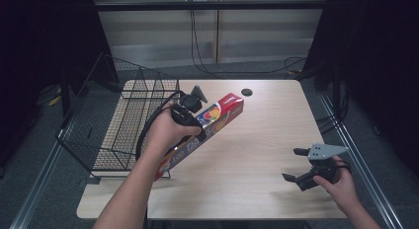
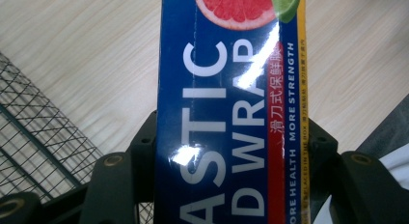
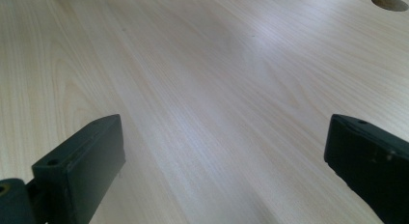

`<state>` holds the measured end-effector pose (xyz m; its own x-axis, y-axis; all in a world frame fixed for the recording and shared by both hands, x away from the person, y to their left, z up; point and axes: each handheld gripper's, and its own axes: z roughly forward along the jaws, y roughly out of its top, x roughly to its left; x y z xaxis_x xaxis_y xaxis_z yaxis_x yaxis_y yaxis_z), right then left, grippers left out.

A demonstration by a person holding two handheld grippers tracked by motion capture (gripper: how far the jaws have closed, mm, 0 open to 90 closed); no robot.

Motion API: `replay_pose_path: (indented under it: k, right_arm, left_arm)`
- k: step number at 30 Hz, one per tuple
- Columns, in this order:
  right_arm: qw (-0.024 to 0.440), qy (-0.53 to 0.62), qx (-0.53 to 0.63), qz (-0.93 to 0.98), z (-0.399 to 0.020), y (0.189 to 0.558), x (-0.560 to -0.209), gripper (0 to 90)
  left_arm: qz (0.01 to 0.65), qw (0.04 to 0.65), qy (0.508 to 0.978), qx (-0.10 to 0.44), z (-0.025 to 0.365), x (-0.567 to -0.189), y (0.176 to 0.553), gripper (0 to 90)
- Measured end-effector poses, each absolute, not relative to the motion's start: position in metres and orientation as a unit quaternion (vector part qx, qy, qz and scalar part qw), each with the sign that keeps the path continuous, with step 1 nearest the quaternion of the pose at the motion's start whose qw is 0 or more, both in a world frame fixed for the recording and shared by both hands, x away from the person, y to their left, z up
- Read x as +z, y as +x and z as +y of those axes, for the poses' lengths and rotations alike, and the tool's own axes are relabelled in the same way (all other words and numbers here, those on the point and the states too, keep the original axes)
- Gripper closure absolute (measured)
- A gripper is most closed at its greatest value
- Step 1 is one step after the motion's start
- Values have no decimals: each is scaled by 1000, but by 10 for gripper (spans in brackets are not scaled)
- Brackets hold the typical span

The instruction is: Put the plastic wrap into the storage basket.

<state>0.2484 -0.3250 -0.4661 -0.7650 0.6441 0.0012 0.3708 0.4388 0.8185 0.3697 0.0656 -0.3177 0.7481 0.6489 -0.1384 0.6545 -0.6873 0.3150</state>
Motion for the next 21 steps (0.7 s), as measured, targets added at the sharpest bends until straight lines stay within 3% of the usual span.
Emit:
replay_pose_path:
  k: [21]
  right_arm:
    - [157,300,434,835,-324,249,-467,4]
  left_arm:
    - [389,173,905,15,90,-297,374,418]
